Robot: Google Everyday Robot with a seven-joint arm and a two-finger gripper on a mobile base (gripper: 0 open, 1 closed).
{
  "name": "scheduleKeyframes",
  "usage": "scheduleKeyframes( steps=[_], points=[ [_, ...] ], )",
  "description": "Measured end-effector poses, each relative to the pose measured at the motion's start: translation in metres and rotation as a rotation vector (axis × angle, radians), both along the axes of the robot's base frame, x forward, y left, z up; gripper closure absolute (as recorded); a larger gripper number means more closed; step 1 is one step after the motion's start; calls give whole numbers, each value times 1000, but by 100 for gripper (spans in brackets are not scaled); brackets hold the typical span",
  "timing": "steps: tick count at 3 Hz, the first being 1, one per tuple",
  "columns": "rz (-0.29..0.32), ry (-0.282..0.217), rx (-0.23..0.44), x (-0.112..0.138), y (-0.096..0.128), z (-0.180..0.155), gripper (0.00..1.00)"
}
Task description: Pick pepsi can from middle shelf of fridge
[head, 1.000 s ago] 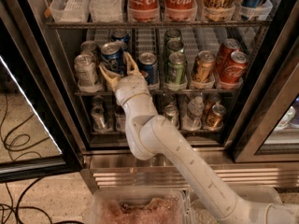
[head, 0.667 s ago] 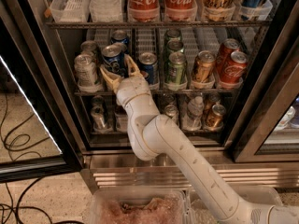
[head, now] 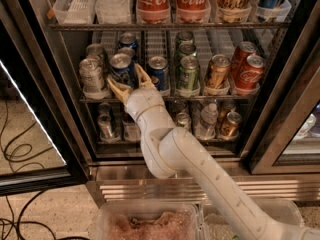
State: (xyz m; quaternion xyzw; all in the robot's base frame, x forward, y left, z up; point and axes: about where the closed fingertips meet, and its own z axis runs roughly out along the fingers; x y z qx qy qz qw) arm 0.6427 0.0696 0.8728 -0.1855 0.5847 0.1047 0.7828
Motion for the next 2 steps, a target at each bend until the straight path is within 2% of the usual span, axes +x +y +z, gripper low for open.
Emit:
scheduleKeyframes(
  steps=[1, 2],
  points=[
    [59, 53, -32, -56, -9, -8, 100],
    [122, 133, -46, -109, -10, -26, 100]
  ],
)
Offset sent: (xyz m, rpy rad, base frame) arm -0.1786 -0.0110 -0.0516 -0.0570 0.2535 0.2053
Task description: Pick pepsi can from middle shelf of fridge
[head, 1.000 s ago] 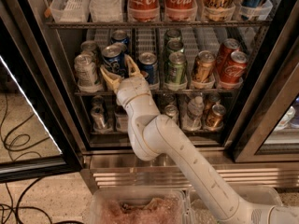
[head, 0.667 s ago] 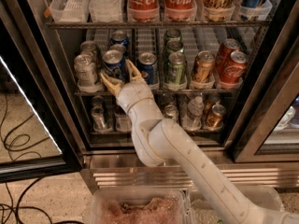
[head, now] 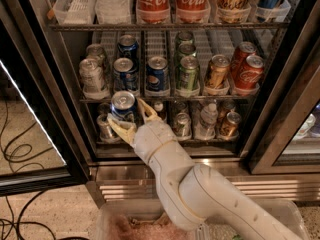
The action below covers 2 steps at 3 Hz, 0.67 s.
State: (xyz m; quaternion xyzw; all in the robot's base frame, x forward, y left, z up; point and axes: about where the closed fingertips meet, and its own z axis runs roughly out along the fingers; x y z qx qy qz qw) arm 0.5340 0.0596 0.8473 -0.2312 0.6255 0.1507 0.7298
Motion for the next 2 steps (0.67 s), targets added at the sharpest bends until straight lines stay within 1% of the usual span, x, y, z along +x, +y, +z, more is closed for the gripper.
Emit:
scheduleKeyframes(
  steps=[1, 2],
  points=[
    [19, 118, -26, -67, 0, -20, 100],
    [-37, 174, -58, -119, -2, -29, 100]
  ],
)
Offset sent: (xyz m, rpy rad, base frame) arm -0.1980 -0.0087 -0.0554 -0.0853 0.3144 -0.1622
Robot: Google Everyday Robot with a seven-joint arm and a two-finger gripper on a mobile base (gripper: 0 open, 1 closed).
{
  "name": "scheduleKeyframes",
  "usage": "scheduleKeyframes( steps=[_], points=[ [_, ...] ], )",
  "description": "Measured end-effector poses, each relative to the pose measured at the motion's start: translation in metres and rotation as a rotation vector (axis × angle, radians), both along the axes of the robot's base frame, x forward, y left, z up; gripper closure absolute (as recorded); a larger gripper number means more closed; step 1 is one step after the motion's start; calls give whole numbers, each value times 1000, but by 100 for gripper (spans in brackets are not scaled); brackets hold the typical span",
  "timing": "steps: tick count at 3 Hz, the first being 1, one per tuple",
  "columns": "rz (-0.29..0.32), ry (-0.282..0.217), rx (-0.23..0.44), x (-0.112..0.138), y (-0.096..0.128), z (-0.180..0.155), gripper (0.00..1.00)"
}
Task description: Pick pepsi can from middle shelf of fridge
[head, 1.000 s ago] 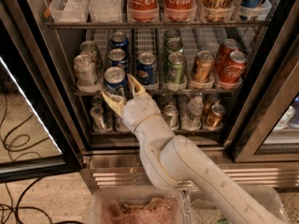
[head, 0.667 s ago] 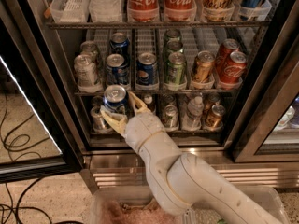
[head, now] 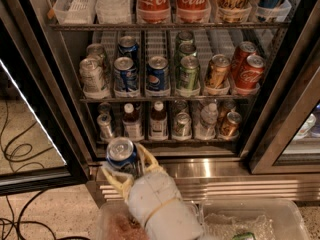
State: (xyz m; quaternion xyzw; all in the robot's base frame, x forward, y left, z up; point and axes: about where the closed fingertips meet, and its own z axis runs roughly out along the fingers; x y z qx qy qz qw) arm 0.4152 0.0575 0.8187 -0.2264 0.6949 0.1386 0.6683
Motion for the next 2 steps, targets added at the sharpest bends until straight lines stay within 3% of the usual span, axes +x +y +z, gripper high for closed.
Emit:
scheduleKeyframes(
  steps=[2],
  points=[
    [-19, 28, -12, -14, 2, -14, 100]
  ],
)
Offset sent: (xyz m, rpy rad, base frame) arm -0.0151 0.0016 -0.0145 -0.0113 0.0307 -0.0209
